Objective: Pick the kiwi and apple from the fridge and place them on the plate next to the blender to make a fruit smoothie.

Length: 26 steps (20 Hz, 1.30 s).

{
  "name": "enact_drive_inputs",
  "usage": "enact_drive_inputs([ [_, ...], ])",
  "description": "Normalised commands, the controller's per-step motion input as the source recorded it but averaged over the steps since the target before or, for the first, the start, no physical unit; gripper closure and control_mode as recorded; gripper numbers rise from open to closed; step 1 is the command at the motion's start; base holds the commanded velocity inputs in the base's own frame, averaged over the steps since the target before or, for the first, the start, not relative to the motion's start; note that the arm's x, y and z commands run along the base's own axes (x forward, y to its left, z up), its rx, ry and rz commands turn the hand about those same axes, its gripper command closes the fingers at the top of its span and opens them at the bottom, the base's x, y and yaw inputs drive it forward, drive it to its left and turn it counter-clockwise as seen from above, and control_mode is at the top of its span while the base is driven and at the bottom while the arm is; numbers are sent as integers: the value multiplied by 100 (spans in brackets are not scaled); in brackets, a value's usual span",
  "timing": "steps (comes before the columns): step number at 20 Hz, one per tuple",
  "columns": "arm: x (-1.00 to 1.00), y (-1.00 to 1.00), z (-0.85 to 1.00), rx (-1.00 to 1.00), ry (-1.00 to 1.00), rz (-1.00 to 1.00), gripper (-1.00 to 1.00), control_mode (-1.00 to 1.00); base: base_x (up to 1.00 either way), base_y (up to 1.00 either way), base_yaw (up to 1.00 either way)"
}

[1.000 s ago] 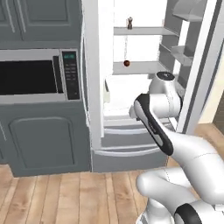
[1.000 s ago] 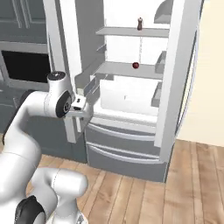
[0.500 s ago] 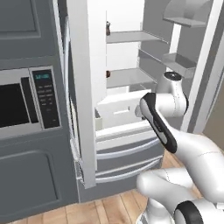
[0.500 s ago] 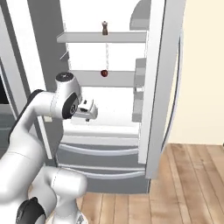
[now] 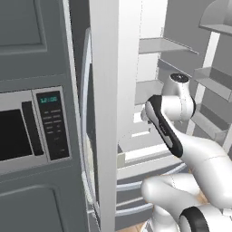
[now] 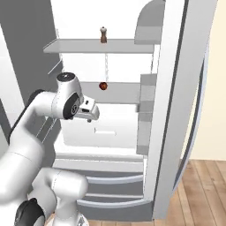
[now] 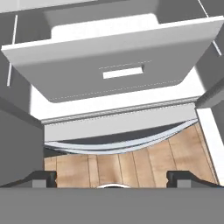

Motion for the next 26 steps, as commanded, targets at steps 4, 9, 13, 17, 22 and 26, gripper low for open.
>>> enact_drive_inputs([
  [4,0,0,0,0,0,0,-100,100,49,-31,0],
  [9,0,0,0,0,0,0,-100,100,26,-20,0],
  [13,32,10,11,0,-20,-3,-100,-100,0,0,0],
  [17,74,38,29,0,-19,-3,-100,-100,0,0,0],
  [22,99,54,9,0,-5,0,-100,-100,0,0,0],
  [26,100,26,0,0,0,0,-100,-100,0,0,0],
])
